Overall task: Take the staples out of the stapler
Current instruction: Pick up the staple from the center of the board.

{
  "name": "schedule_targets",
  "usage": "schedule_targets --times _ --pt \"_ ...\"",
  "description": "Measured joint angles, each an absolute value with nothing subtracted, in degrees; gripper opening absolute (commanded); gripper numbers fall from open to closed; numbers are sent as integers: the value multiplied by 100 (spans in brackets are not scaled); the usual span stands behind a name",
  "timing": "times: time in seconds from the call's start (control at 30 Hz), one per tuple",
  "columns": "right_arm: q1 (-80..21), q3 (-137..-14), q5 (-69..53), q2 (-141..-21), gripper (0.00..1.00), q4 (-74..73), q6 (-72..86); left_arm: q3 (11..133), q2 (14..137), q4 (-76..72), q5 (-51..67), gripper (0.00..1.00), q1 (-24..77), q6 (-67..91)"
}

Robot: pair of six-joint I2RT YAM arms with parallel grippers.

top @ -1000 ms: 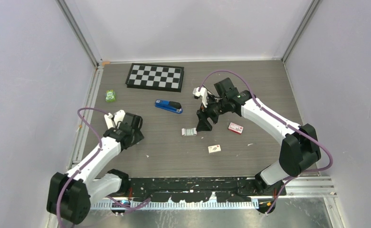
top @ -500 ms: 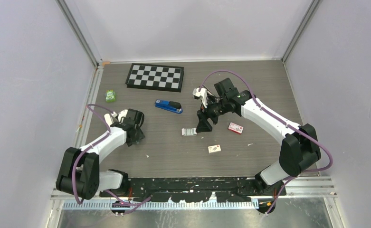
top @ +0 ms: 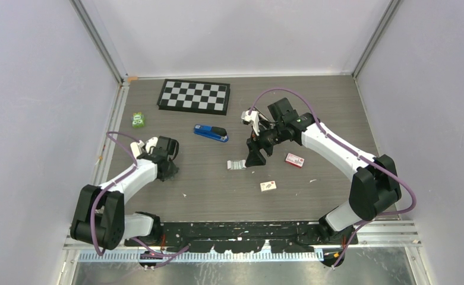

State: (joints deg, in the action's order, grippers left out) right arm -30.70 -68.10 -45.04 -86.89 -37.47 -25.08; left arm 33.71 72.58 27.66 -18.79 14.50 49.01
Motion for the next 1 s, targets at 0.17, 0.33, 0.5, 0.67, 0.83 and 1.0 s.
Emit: schedule_targets --times 0.17,0.33,0.5,0.67,0.83,1.0 --pt "-3070 -6810 -4530 -8689 76 -3774 -2508 3341 7225 2744 -1879 26 1450 4904" --pt "-3070 -6810 -4563 -8689 76 -3787 -2508 3341 7223 2746 -1863 26 1450 4919" --pt "-3070 -6810 -4580 -8689 76 -3787 -2508 3402 7303 2818 -1898 23 1450 5028" --pt "-3070 -6810 -4606 -8689 76 -3789 -2508 3448 7352 2897 -1929 23 1450 5135" --pt "-3070 -6812 -4633 -8689 76 -3795 -2510 3448 7332 2950 -1944 26 1450 5290" --pt "-3070 -6812 -4674 -8689 76 -3833 -2523 3441 7258 3151 -1918 29 1450 5382"
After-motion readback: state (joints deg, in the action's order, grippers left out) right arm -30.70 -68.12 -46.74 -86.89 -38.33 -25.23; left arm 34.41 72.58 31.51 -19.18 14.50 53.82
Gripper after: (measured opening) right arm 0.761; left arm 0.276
